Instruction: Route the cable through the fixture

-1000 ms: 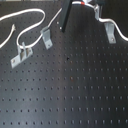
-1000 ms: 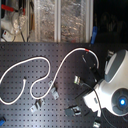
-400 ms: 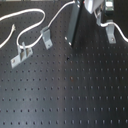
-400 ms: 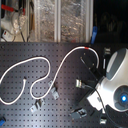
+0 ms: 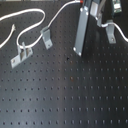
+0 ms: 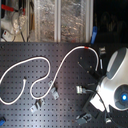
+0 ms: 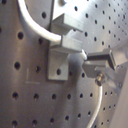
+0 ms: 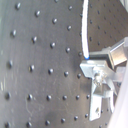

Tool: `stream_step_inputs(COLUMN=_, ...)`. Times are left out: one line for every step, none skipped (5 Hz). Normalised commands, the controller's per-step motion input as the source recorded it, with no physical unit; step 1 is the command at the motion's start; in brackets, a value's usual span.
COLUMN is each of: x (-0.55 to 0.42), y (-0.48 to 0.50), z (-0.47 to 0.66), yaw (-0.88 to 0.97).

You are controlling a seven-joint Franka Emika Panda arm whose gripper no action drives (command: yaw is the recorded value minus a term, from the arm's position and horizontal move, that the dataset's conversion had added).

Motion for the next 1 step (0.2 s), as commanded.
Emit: stream_step_inputs(x=0.076, y=0.030, z=-0.08, yaw=-0.50)
